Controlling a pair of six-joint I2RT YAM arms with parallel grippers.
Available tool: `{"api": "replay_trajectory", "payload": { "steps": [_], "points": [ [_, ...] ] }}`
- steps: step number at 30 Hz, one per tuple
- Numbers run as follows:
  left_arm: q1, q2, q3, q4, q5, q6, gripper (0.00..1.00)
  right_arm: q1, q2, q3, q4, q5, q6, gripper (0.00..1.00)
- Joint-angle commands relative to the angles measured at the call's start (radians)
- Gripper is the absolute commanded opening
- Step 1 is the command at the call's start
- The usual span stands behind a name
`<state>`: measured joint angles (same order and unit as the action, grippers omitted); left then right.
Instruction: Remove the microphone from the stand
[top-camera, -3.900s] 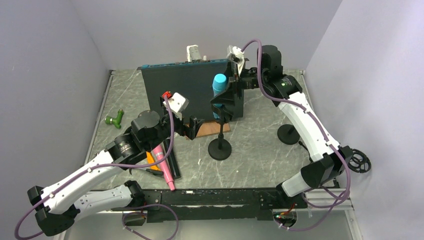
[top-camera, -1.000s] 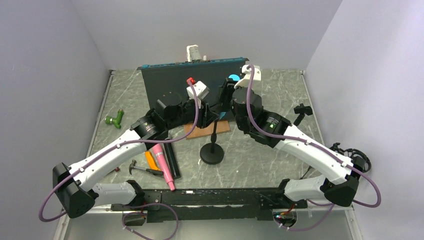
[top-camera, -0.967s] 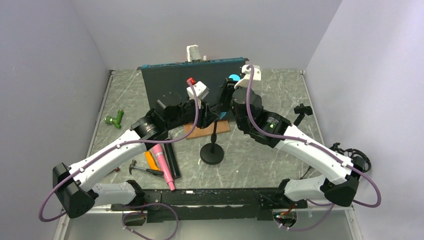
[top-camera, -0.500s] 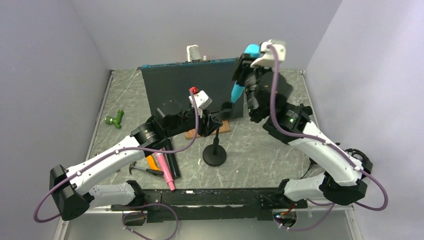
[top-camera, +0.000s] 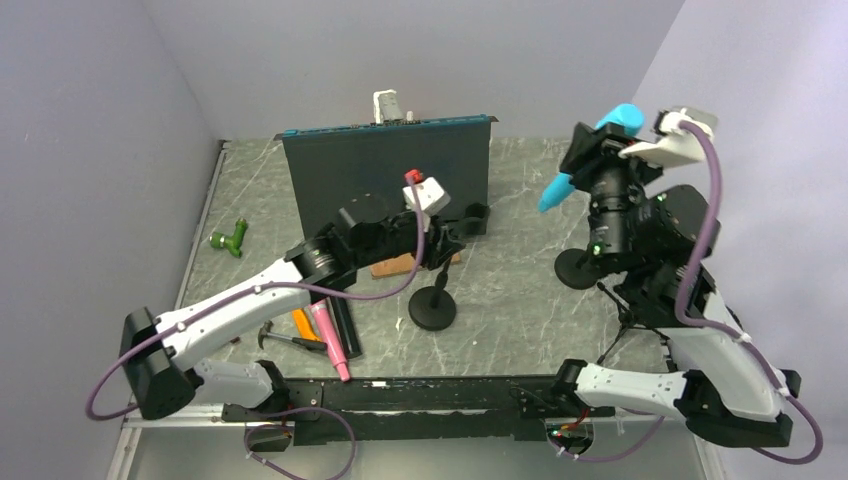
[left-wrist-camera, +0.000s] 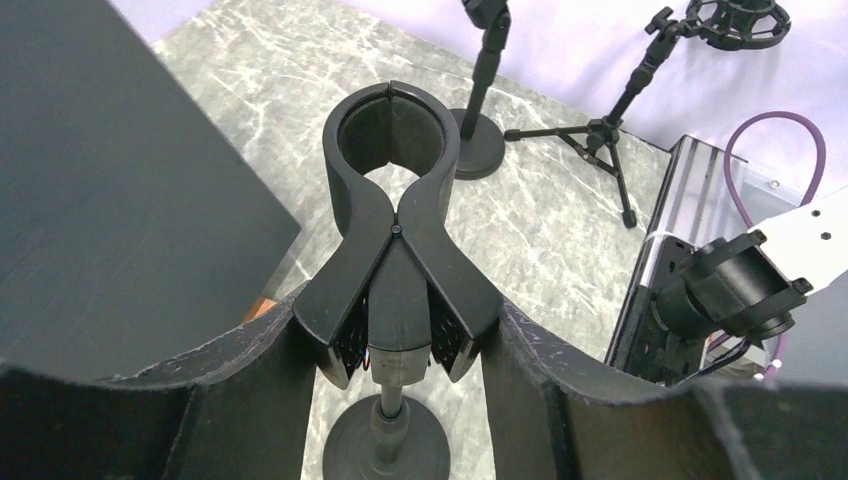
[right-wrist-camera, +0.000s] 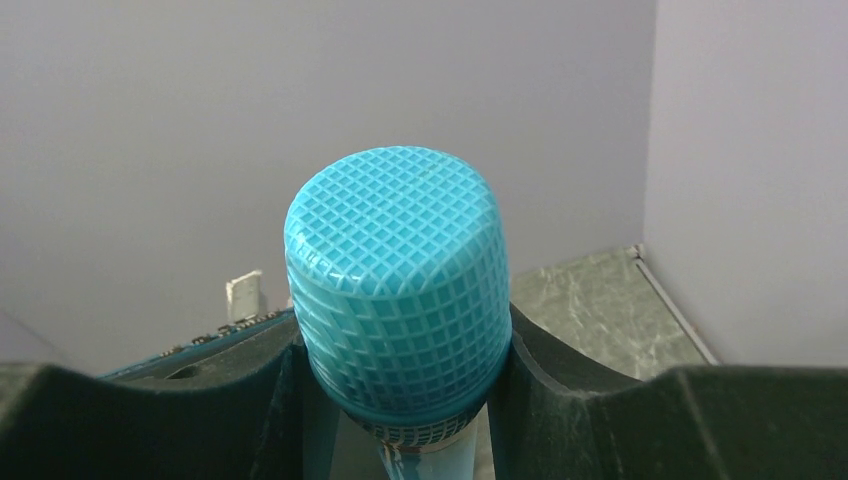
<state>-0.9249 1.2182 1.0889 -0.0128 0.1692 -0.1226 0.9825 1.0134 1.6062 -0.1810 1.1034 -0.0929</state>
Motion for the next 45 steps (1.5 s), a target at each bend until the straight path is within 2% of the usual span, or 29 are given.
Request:
{"api": "replay_trajectory", "payload": {
  "steps": [1,9,14,18,21,27,35,38,45],
  "points": [
    [-0.086,0.089,0.2,0.027,-0.043,0.053,0.0,-0.002,-0.104,-0.065,-0.052,0.07,0.039,0.0],
    [-0.141,0.321,0.424,0.118,-0.001,0.018,0.0,-0.001,-0.185,-0.051,-0.213,0.095,0.134,0.0],
    [-0.187,0.478,0.584,0.137,0.039,-0.004,0.0,-0.001,-0.222,-0.059,-0.164,0.08,0.102,0.0],
    [-0.242,0.582,0.7,0.123,0.03,0.035,0.0,0.0,-0.213,-0.022,-0.155,0.112,0.048,0.0],
    [-0.265,0.62,0.737,0.128,0.029,0.056,0.0,-0.001,-0.224,-0.015,-0.128,0.142,0.02,0.0],
    [-0.268,0.628,0.611,0.196,0.037,0.031,0.0,-0.002,-0.26,-0.031,-0.116,0.146,0.009,0.0],
    [-0.294,0.575,0.199,0.353,0.002,-0.053,0.0,-0.001,-0.264,-0.065,-0.127,0.125,0.04,0.0],
    [-0.31,0.568,0.097,0.375,-0.015,-0.07,0.0,0.0,-0.262,-0.076,-0.126,0.12,0.048,0.0],
    [-0.328,0.625,0.071,0.364,0.01,-0.095,0.0,-0.002,-0.266,-0.094,-0.161,0.116,0.091,0.0]
  ]
}}
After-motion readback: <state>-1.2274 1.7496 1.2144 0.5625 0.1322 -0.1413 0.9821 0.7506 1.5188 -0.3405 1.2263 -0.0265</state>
